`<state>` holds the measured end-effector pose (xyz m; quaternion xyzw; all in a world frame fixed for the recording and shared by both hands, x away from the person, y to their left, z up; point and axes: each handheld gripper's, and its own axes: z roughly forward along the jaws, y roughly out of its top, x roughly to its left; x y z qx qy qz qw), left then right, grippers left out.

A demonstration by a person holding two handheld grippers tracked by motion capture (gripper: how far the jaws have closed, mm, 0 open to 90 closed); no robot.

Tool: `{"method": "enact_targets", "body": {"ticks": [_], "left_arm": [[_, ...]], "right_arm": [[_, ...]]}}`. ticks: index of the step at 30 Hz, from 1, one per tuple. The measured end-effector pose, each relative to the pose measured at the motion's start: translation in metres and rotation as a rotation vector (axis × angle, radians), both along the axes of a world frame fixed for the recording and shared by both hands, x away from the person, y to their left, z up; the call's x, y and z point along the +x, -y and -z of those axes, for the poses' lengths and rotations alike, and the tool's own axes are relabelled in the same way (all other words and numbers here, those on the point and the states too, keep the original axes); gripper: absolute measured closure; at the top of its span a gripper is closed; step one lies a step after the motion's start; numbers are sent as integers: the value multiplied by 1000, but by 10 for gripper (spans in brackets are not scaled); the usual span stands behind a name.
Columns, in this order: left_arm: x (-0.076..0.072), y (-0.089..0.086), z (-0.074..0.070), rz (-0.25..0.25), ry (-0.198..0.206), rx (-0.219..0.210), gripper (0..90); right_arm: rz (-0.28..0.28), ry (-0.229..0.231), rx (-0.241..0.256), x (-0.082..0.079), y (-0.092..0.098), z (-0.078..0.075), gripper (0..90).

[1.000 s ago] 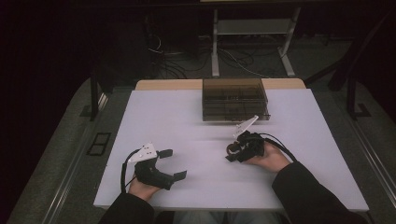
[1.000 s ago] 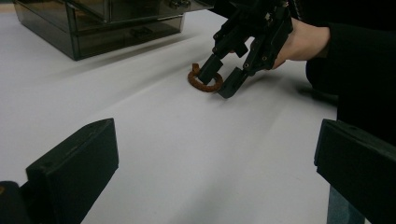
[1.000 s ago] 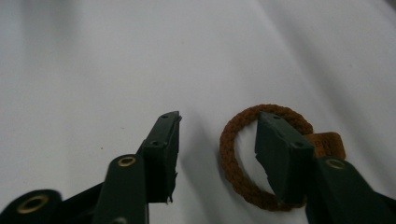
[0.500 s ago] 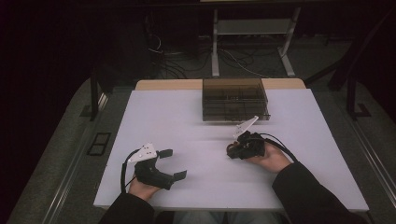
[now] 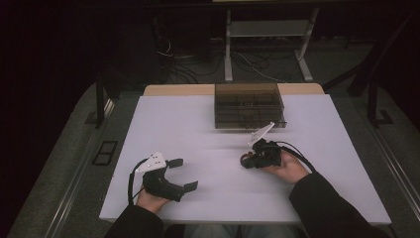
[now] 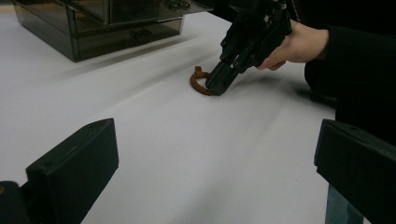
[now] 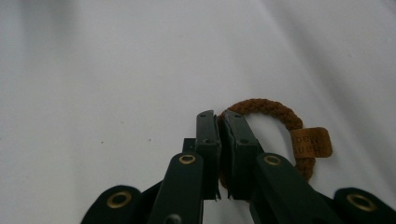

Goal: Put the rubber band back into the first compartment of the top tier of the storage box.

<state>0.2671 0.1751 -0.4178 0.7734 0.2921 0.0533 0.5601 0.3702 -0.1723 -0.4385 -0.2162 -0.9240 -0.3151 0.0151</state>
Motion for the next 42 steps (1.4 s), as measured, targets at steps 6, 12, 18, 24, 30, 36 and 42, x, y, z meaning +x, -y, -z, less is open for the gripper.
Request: {"method": "enact_targets", "body": {"ticks": [6,12,18,24,30,36,42], "left_arm": [[0,0,0,1,0,0,0],[0,0,0,1,0,1,0],[0,0,0,0,-1,-1,0],[0,1,0,3,-2,1,0],[0,0,0,0,-3,-1,0],[0,1,0,2,-2,-1,0],[0,1,0,2,-2,0,0]], "right_arm": [[-8,-4,6,-1,-2,-1,846],[0,-9,26,-2,-1,-6,846],[7,-14,45,-2,1,-12,846],[12,-8,68,0,3,-19,846],[11,-2,77,1,2,-27,846],[9,8,80,1,1,-35,845],[0,24,75,2,0,-40,846]]}}
